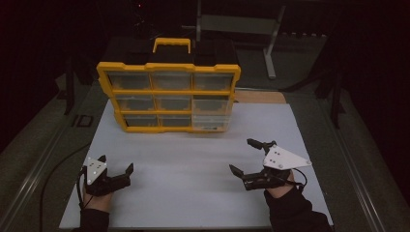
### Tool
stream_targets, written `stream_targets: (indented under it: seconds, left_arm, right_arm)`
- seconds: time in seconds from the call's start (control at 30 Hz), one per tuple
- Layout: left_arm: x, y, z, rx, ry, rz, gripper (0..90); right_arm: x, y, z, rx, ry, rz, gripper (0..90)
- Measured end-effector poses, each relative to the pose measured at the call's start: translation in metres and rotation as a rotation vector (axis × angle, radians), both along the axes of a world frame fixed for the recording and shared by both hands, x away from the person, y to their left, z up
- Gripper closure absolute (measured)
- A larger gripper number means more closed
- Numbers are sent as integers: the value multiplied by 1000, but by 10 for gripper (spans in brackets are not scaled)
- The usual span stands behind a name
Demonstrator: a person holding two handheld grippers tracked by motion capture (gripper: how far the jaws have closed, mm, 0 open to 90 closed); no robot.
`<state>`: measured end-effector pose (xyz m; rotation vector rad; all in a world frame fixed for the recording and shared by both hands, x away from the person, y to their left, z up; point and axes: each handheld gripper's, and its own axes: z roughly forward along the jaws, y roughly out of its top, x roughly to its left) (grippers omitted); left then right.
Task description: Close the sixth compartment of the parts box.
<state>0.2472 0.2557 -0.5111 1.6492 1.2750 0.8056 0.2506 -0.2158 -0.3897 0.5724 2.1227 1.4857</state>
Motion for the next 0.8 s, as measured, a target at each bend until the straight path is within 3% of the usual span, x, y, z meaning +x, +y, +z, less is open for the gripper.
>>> stream_targets:
  seconds: [0.4,0.77,0.8]
  left_arm:
    - [0,0,0,1,0,-3,2]
    - [0,1,0,-5,-3,-2,3]
    - [0,1,0,-1,-3,-3,2]
  right_arm:
    - [20,28,7,-18,-23,-22,83]
    - [38,37,-6,24,28,-82,85]
    - [42,37,-10,26,32,-100,129]
